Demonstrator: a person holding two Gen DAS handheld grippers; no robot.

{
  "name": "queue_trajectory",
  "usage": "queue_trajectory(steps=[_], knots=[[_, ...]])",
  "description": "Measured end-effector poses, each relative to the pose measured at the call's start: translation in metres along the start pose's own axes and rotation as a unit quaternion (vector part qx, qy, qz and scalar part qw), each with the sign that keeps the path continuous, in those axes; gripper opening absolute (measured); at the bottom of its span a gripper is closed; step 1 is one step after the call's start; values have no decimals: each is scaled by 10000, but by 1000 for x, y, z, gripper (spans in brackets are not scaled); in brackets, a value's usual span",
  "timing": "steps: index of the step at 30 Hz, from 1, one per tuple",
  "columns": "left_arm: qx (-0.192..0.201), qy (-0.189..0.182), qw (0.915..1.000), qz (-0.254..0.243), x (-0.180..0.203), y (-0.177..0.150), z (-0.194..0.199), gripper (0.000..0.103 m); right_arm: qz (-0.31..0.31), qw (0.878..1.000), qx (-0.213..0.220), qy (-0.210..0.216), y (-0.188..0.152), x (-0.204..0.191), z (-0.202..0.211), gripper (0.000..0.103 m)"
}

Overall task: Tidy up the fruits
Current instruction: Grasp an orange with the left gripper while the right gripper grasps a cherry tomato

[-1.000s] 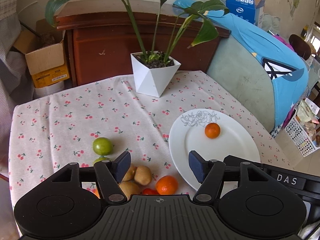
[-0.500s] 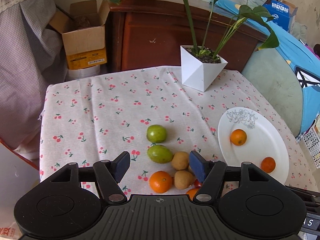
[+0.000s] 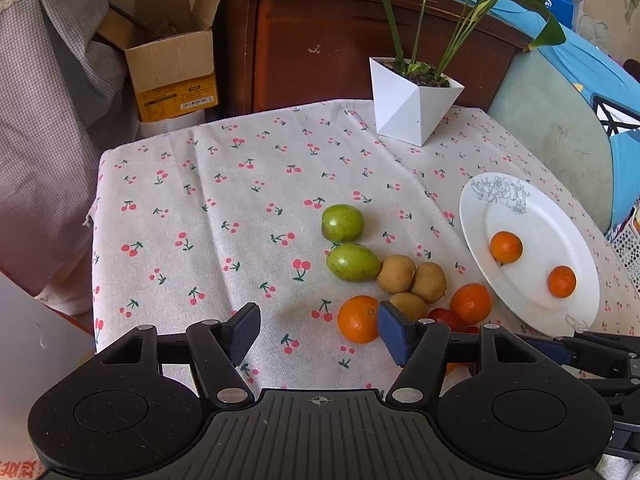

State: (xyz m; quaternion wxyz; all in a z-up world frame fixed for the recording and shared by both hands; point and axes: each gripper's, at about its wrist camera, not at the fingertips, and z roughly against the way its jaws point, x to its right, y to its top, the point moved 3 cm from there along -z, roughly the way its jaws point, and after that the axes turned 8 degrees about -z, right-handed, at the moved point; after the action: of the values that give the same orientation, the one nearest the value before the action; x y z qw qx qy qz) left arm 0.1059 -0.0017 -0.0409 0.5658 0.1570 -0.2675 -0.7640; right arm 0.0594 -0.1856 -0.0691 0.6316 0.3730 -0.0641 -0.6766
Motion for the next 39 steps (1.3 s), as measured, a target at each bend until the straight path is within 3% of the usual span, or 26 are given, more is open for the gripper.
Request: queue_trajectory(steps=[11,18,26,29,39], knots=[[7,-141,9997,-212,7,-9,-11,62,500,9985,80,-230,-1,-11,-10,40],[115,-113,9991,-400,13,-9,-14,58,711,9968,149,-325,-3,-15,-12,31],[223,-207,9979,-571,18,-8,-15,39,660,9973,148,-286,-1,-16,-12,27],[226,-339,9976,-553,19,-8,-15,27,649,9974,147,-275,-1,-16,-12,26],[302,-249,9980,-491,19,-7,-11,26,607,9977,223,-226,2,-18,-6,26]])
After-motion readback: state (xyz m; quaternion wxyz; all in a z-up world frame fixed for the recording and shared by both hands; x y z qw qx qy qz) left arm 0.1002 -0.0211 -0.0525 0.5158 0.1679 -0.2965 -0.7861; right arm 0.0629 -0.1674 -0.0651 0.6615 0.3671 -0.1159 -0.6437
